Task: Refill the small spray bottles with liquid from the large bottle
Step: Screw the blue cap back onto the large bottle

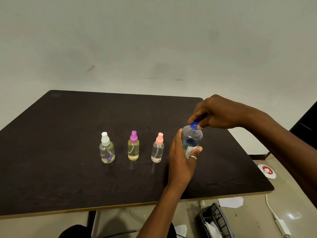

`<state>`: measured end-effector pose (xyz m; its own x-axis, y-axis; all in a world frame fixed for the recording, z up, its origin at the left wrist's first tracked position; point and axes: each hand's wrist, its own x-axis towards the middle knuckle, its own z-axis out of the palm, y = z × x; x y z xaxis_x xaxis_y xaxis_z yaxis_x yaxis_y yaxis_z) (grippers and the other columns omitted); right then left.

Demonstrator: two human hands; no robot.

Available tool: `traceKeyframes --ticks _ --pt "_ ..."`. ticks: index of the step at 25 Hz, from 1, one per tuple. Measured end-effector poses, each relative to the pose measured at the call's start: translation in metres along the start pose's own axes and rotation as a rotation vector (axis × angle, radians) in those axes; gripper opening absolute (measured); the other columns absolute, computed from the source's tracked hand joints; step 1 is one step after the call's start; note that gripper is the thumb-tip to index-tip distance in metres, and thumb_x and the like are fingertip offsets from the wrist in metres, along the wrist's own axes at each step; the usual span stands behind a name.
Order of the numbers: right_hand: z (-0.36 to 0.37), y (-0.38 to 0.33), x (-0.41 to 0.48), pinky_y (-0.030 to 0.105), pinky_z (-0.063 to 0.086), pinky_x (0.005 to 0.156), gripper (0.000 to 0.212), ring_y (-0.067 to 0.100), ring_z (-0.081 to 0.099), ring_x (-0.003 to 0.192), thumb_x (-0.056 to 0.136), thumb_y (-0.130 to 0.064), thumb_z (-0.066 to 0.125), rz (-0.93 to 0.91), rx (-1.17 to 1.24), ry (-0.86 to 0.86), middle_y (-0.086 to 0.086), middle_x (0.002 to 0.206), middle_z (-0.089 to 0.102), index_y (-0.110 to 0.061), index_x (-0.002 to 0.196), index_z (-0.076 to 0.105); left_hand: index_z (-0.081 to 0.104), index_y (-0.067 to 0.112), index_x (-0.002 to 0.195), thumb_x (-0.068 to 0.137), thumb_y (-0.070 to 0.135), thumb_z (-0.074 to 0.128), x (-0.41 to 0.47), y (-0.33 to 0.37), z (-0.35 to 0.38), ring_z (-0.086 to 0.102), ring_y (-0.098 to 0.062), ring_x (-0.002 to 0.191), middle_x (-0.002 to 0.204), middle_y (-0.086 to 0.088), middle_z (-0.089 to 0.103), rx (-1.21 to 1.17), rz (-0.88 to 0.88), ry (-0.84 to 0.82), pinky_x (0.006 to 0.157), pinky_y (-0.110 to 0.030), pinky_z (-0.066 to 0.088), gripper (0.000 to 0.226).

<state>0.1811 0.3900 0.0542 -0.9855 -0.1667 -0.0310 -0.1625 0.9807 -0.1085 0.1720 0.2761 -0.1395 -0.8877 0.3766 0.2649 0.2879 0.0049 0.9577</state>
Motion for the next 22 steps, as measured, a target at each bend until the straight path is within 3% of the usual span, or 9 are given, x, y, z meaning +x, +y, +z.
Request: traceKeyframes --ticks 6,9,15,19,22 --pt "0.011 -0.005 0.002 0.010 0.038 0.063 0.019 0.001 0.060 0.069 0.088 -0.032 0.070 0.060 -0.097 0.065 -0.007 0.091 0.071 -0.018 0.099 0.075 0.024 0.030 0.152 0.085 0.047 0.068 0.001 -0.001 0.000 0.034 -0.008 0.142 0.156 0.008 0.035 -0.001 -0.003 0.004 0.112 -0.028 0.036 0.082" --pt "0.026 -0.008 -0.002 0.019 0.040 0.058 0.036 0.012 0.059 0.067 0.094 -0.043 0.057 0.156 -0.161 0.157 0.003 0.081 0.070 -0.011 0.088 0.072 0.027 0.029 0.151 0.085 0.046 0.070 0.002 -0.004 0.001 0.037 -0.006 0.140 0.154 0.009 0.038 -0.004 0.013 0.020 0.110 -0.024 0.037 0.080" --pt "0.035 -0.023 0.003 0.016 0.023 0.051 0.043 0.009 0.043 0.056 0.095 -0.054 0.048 0.317 -0.306 0.218 -0.001 0.066 0.049 -0.016 0.077 0.051 0.030 0.027 0.150 0.084 0.041 0.073 0.002 -0.005 0.001 0.039 -0.006 0.138 0.152 0.009 0.040 -0.027 0.019 0.034 0.112 -0.025 0.038 0.080" --pt "0.037 -0.024 0.003 0.017 0.028 0.054 0.045 0.012 0.050 0.064 0.093 -0.058 0.047 0.336 -0.343 0.207 0.003 0.075 0.057 -0.016 0.079 0.053 0.031 0.028 0.149 0.084 0.039 0.074 0.001 -0.004 0.000 0.039 -0.004 0.138 0.152 0.010 0.041 -0.034 0.031 0.038 0.111 -0.021 0.038 0.079" --pt "0.031 -0.023 -0.001 0.018 0.029 0.050 0.067 0.012 0.051 0.056 0.086 -0.073 0.033 0.324 -0.376 0.229 0.000 0.064 0.059 -0.015 0.069 0.061 0.031 0.029 0.149 0.084 0.041 0.073 0.001 -0.004 0.000 0.040 -0.003 0.137 0.151 0.011 0.041 -0.030 0.022 0.023 0.105 -0.009 0.036 0.079"
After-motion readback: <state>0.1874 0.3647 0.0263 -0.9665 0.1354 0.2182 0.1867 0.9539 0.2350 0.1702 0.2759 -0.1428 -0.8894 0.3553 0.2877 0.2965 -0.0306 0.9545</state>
